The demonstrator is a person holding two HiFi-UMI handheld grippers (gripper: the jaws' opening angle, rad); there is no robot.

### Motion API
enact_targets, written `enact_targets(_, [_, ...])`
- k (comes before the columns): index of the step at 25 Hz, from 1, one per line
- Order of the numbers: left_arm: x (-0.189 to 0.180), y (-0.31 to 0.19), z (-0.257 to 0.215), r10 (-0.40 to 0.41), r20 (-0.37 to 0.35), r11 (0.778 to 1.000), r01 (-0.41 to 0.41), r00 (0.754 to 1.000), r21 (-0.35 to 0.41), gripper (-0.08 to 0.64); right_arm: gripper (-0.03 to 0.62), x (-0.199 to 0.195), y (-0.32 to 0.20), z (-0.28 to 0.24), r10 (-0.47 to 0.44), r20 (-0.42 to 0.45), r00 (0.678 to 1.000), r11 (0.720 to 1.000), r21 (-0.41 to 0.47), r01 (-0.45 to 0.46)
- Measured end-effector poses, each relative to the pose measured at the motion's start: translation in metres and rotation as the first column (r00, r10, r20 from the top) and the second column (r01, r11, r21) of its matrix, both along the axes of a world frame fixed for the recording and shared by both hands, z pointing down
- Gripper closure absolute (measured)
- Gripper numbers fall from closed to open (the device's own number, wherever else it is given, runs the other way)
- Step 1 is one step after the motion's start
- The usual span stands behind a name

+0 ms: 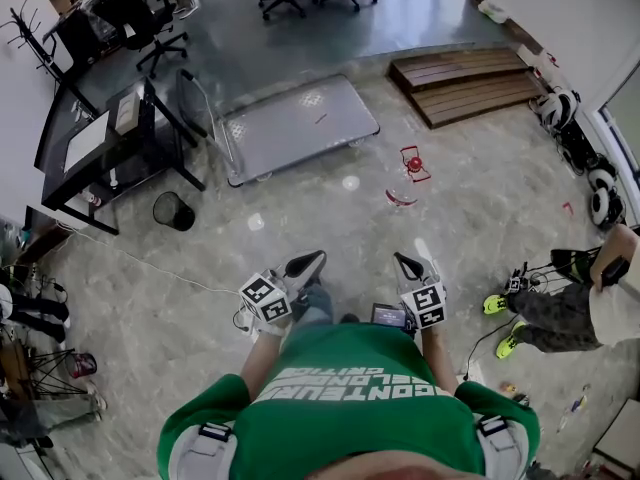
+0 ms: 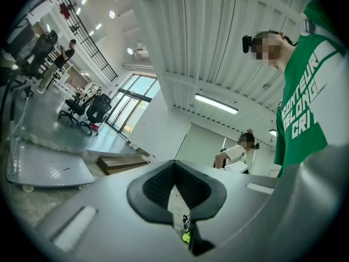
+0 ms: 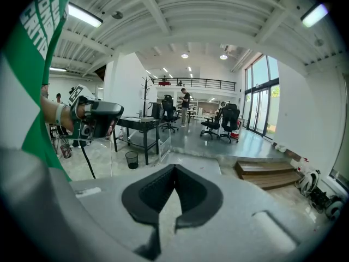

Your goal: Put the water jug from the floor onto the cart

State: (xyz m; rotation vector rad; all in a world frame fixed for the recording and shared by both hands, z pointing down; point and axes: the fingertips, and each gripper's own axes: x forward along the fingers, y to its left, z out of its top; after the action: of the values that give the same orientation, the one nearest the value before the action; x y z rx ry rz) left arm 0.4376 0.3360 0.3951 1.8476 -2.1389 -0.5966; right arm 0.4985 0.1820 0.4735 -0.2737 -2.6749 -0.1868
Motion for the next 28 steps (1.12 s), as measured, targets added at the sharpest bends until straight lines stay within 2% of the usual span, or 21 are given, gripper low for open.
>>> enact_targets(15, [-0.062, -0.031, -0.009, 0.03, 0.009, 0.999, -0.03, 1.0, 0.016, 0.545, 0.598, -0.061, -0.034, -0.004, 0.034, -0.008, 0.999, 0.999, 0.023, -0.033])
enact_targets(28, [-0.119, -0.029, -0.005, 0.027, -0.004, 1.0, -0.027, 1.0, 0.014, 0.545, 0.598, -0.125, -0.025, -0.009, 0.007, -0.012, 1.0, 1.0, 0.028, -0.007])
